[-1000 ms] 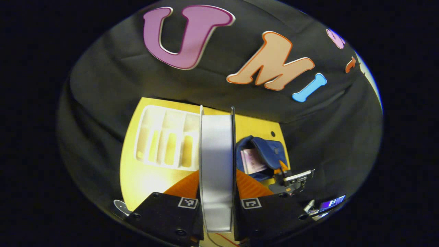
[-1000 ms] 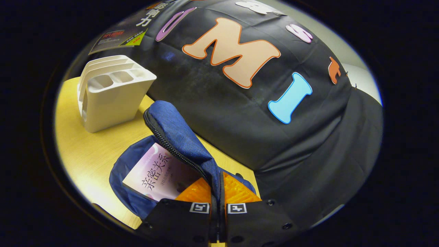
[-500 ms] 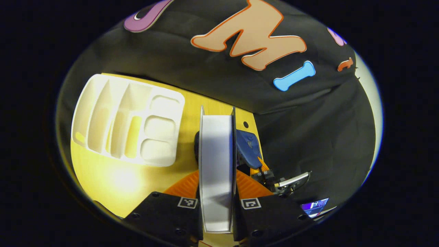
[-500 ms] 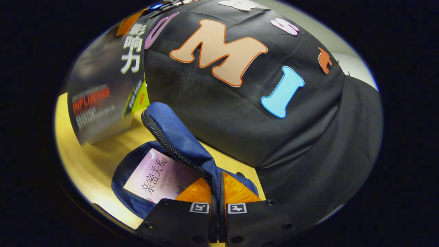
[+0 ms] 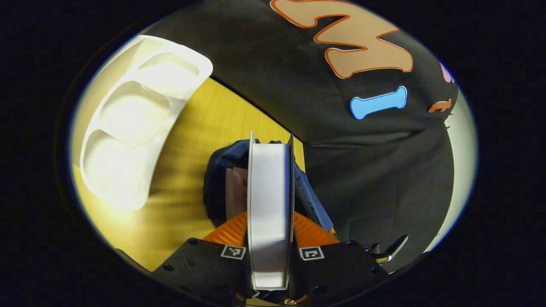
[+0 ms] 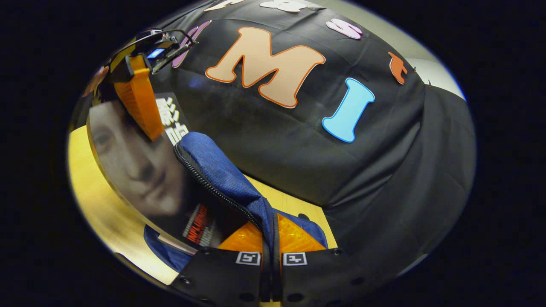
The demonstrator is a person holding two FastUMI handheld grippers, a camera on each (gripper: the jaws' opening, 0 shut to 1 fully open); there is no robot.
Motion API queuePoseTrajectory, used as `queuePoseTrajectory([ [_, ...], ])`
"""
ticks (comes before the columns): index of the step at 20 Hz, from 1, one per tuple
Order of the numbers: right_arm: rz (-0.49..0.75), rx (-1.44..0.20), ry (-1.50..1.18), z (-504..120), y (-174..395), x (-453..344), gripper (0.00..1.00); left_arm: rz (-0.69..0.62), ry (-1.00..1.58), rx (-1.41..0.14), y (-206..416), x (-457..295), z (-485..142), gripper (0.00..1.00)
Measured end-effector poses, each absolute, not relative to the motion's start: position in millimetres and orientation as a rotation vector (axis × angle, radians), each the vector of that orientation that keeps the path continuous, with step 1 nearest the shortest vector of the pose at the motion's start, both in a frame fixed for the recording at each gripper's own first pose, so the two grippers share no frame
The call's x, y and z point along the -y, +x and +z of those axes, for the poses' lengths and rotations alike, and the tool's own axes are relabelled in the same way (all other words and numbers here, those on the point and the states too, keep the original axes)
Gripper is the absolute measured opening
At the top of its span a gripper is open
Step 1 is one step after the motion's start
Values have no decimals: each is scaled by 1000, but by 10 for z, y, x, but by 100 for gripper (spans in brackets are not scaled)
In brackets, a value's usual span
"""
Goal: Open the schoolbag, grab two books from the bookshelf and put them into the schoolbag.
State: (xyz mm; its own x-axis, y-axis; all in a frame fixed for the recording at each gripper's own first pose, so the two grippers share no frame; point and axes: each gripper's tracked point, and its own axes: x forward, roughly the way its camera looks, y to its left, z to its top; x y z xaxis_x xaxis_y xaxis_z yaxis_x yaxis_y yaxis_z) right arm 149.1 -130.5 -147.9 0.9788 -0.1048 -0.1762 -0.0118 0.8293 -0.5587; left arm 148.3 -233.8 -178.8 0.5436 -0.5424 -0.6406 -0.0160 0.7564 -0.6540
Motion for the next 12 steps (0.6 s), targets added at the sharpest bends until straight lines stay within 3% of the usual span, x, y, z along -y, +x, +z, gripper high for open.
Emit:
queuePoseTrajectory([
  [7,-24,-179,-577,-1428,1469,1293,3,-468,-755,-917,1691,2836,-2247,31],
  [12,-8,-173,-595,-1469,1494,1247,3,-448,-912,-898,1794,2901,-2432,31],
])
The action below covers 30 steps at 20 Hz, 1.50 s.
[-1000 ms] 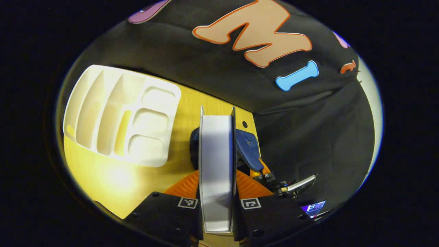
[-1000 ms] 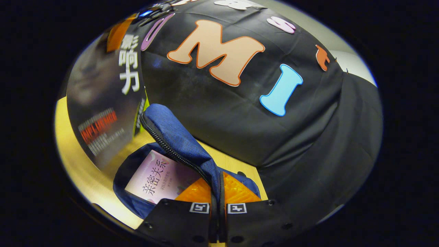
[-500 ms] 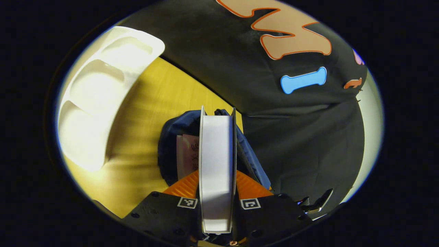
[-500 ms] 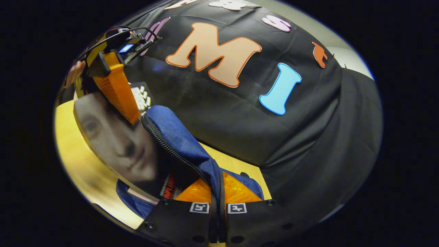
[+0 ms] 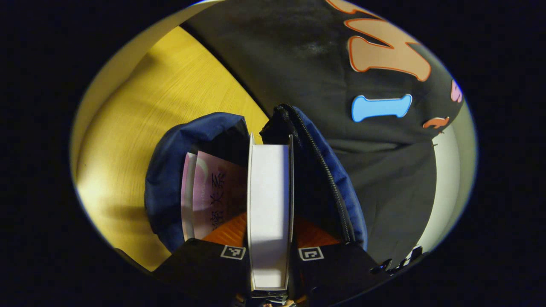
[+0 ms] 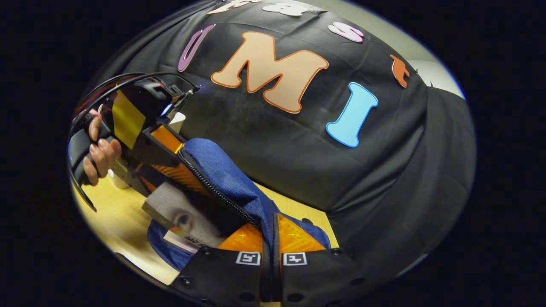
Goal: Open the schoolbag, grab two books from the bookshelf and put them into the schoolbag.
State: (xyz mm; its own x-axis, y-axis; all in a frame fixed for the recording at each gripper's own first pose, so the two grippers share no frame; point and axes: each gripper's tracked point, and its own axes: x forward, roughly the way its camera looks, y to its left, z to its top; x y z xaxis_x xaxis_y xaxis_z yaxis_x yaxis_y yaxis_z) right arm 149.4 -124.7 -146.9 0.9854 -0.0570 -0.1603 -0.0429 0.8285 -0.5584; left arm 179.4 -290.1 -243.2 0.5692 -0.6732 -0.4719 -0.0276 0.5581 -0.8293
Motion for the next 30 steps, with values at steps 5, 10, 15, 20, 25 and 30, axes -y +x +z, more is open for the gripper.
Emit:
queuePoseTrajectory([
  [5,5,-169,-585,-1489,1541,1216,7,-498,-929,-871,1773,2944,-2594,31],
  [10,15,-165,-613,-1527,1504,1177,4,-487,-958,-868,1913,3052,-2749,33],
  [15,22,-183,-588,-1568,1494,1213,3,-419,-814,-934,1843,2924,-2950,42],
  [20,57,-191,-566,-1602,1404,1185,10,-336,-593,-903,1756,2452,-2783,82],
  [25,111,-216,-510,-1687,1252,1108,15,-279,-404,-883,1463,2132,-2628,95],
  [30,151,-243,-349,-1689,859,976,59,-247,-247,-816,1119,1968,-2375,95],
])
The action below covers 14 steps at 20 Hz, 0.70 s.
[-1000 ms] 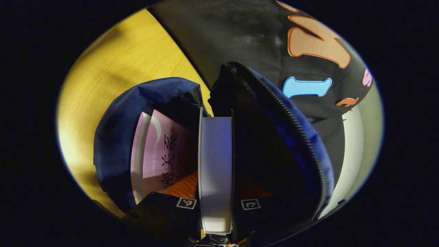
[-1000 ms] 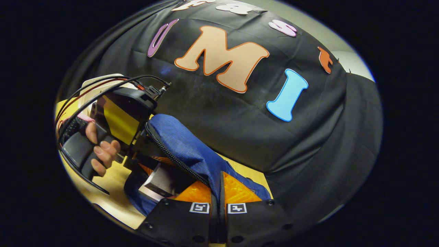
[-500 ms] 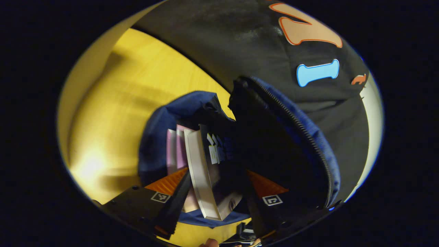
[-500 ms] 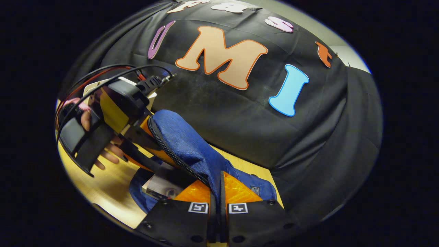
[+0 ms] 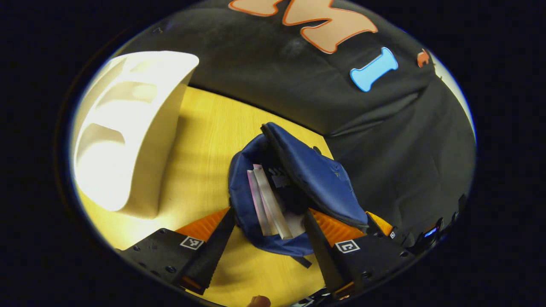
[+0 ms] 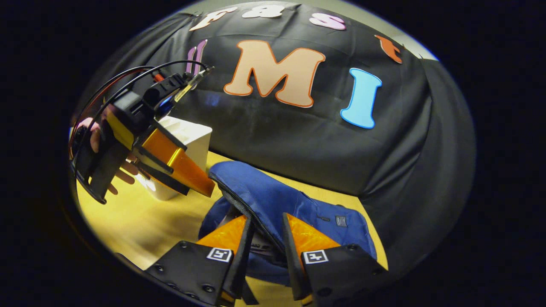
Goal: Open the schoolbag, grab two books from the bookshelf and put them into the schoolbag.
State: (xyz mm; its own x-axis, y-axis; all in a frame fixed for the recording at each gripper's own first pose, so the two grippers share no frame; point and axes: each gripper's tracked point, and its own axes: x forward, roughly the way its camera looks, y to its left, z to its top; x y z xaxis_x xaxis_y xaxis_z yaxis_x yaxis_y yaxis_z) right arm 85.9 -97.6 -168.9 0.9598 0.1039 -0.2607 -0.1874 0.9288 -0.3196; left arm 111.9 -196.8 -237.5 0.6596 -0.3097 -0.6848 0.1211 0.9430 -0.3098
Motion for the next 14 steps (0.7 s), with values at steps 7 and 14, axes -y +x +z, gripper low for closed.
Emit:
queuePoseTrajectory([
  [7,119,-226,-262,-1477,369,820,92,-215,-127,-711,595,1754,-1889,96],
  [14,65,-148,-173,-870,26,517,92,-40,2,-535,26,877,-1175,95],
])
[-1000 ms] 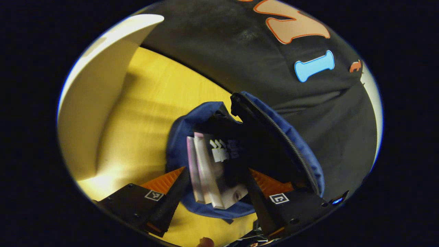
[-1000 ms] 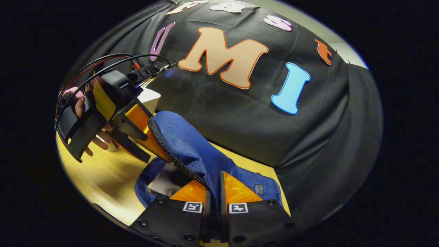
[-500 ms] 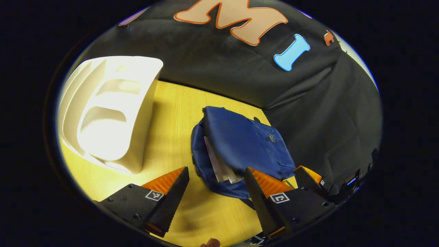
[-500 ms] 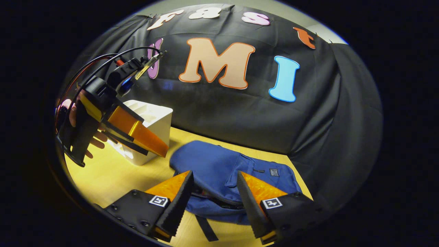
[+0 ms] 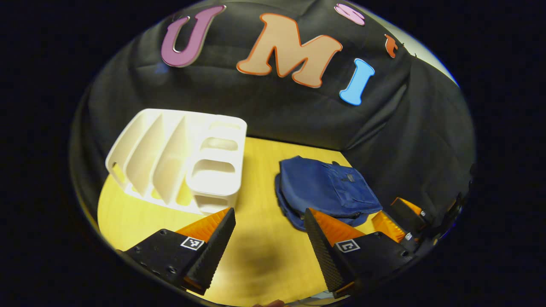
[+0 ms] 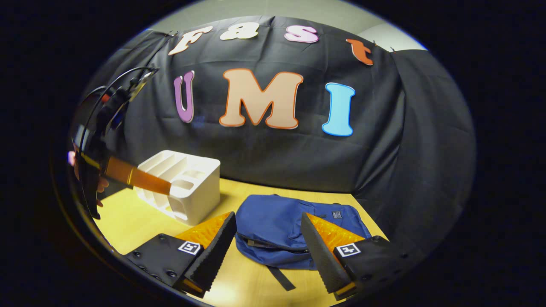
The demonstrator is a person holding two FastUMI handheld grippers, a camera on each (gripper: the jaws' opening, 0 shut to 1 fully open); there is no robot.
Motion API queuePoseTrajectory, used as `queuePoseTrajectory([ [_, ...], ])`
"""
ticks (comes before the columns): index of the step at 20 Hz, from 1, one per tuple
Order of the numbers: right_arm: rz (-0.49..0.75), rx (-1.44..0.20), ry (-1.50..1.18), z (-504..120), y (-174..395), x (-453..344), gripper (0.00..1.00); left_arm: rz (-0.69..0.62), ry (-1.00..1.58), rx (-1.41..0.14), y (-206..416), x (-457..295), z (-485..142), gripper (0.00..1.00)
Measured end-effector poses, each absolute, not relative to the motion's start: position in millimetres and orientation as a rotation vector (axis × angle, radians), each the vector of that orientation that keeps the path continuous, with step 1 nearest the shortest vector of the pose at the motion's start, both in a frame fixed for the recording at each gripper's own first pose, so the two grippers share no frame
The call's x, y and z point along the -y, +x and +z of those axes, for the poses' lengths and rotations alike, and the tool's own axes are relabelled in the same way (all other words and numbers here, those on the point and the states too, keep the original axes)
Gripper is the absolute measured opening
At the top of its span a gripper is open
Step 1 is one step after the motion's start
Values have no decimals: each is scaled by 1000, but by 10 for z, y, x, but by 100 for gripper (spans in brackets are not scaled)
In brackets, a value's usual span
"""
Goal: Open the schoolbag, grab two books from the bookshelf and put them into the schoolbag.
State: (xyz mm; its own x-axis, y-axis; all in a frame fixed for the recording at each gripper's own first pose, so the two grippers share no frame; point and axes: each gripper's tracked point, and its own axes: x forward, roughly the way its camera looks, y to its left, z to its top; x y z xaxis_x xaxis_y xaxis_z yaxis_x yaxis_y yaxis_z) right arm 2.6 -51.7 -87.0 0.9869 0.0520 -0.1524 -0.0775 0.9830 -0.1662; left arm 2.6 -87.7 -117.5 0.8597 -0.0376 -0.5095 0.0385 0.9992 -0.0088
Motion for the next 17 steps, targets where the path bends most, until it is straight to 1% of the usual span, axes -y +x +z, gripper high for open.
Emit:
queuePoseTrajectory([
  [1,65,-130,-157,-779,-11,453,92,-4,24,-496,-31,724,-1050,95],
  [2,62,-117,-154,-675,-50,396,100,30,43,-459,-93,597,-940,95],
  [6,77,-48,-165,-349,-146,137,98,100,30,-286,-371,167,-455,94],
  [8,88,-28,-155,-259,-182,-8,96,147,33,-239,-457,-50,-334,94],
  [9,91,-19,-151,-229,-224,-65,95,148,30,-218,-495,-143,-289,94],
  [12,104,2,-138,-158,-292,-234,92,155,33,-204,-505,-307,-281,95],
  [13,105,3,-134,-163,-312,-281,100,155,36,-207,-514,-340,-292,95],
  [14,100,6,-133,-150,-329,-302,93,151,35,-202,-519,-356,-283,95],
  [17,88,13,-132,-124,-395,-371,93,106,18,-219,-537,-313,-358,94],
])
